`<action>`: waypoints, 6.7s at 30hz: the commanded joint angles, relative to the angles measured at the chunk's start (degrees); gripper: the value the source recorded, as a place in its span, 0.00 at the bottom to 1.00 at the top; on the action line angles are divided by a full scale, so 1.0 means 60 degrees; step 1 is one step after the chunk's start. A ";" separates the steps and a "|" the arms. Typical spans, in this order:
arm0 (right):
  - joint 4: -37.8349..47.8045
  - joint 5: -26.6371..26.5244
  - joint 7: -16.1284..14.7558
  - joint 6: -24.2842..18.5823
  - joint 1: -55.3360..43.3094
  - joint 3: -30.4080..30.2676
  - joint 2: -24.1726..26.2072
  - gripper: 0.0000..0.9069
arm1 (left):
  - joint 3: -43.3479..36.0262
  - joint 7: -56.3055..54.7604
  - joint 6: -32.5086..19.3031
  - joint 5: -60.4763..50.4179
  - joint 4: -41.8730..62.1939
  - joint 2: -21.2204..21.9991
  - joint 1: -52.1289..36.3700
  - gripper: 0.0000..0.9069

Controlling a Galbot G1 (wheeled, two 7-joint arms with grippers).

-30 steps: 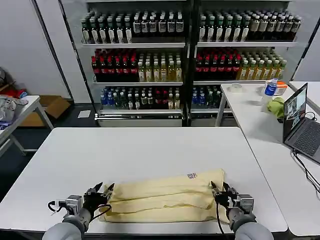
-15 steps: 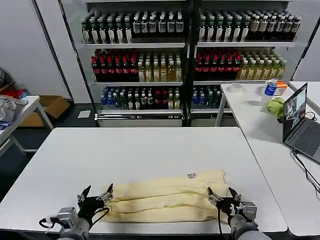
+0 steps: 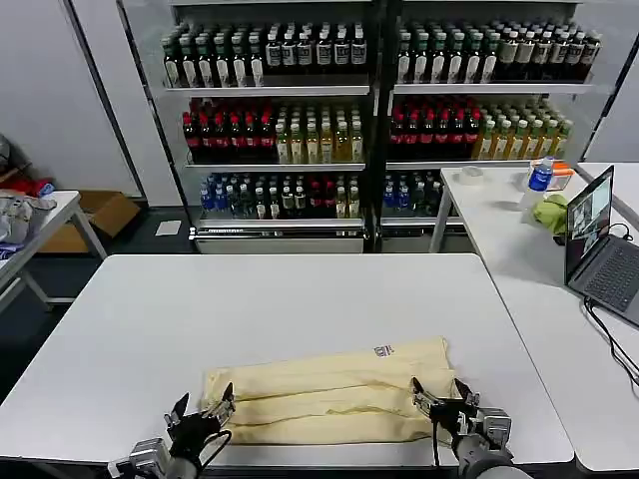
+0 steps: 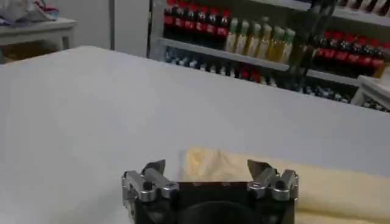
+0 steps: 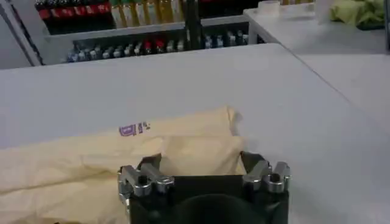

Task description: Fold and organize the clothes.

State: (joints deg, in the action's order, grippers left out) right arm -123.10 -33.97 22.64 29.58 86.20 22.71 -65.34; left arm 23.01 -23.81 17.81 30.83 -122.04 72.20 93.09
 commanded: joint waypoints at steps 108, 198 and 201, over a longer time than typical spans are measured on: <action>-0.0228 -0.0165 -0.0056 -0.0062 -0.0325 0.0271 0.0431 1.00 | -0.2764 0.0117 -0.0761 0.5677 0.1252 0.1114 -0.2847 1.00; -0.0245 -0.0207 -0.0019 -0.0058 -0.0343 0.0383 0.0392 1.00 | 0.1063 0.1019 0.1690 0.7027 0.0996 -0.0325 -0.1803 0.02; -0.0261 -0.0206 -0.0021 -0.0054 -0.0341 0.0381 0.0393 1.00 | 0.1146 0.1013 0.1601 0.7154 0.1013 -0.0237 -0.1830 0.02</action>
State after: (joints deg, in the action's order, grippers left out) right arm -124.61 -35.23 22.51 29.22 84.15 25.00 -62.98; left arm 29.23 -18.01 28.93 72.74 -115.83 70.01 82.49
